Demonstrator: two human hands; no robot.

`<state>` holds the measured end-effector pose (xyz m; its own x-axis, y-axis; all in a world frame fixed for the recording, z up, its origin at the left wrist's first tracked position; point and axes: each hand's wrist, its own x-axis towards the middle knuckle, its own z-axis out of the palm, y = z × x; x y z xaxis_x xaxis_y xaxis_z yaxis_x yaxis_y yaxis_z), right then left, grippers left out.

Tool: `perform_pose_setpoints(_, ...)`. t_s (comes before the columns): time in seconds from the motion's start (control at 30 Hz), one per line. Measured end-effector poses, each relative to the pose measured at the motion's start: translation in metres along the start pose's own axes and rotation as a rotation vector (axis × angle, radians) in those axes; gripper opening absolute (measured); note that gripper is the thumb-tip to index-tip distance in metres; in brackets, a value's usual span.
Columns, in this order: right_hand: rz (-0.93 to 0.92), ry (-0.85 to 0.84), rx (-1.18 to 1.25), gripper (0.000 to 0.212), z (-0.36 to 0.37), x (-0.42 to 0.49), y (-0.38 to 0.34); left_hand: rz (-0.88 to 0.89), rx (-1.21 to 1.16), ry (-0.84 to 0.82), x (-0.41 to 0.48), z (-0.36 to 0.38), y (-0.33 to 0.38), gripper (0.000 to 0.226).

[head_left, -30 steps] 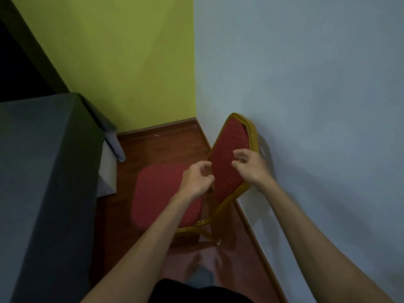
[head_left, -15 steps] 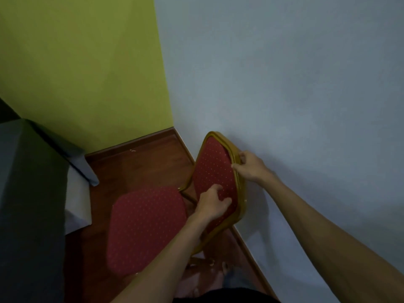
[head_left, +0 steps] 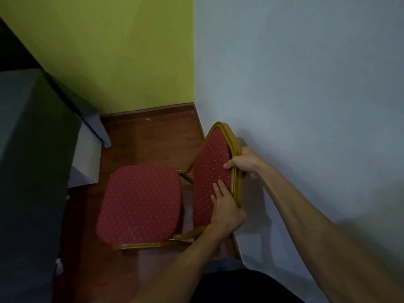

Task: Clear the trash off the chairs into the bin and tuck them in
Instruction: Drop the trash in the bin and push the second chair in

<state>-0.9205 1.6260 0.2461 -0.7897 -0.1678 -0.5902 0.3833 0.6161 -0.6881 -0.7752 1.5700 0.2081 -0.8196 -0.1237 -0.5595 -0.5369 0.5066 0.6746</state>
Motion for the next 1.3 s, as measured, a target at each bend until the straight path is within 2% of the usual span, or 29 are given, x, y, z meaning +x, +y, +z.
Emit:
perform_pose_setpoints(0.23, -0.075, -0.102, -0.046, 0.024, 0.039, 0.025, -0.05, -0.082, -0.172, 0.161, 0.01, -0.045, -0.011, 0.107)
perform_pose_setpoints(0.4, -0.14, -0.172, -0.065, 0.029, 0.094, 0.04, -0.091, -0.143, -0.219, 0.298, 0.006, -0.092, -0.034, 0.104)
perform_pose_setpoints(0.57, -0.175, -0.242, -0.074, 0.025, 0.158, 0.042, -0.114, -0.21, -0.239, 0.396, -0.007, -0.133, -0.072, 0.1)
perform_pose_setpoints(0.93, -0.233, -0.368, -0.078, 0.022, 0.27, 0.019, -0.154, -0.333, -0.27, 0.474, -0.041, -0.207, -0.152, 0.097)
perform_pose_setpoints(1.13, -0.228, -0.537, -0.04, 0.046, 0.307, 0.015, -0.179, -0.392, -0.29, 0.515, -0.048, -0.247, -0.195, 0.096)
perform_pose_setpoints(1.3, -0.179, -0.6, 0.028, 0.038, 0.337, 0.021, -0.203, -0.429, -0.348, 0.592, -0.049, -0.273, -0.214, 0.089)
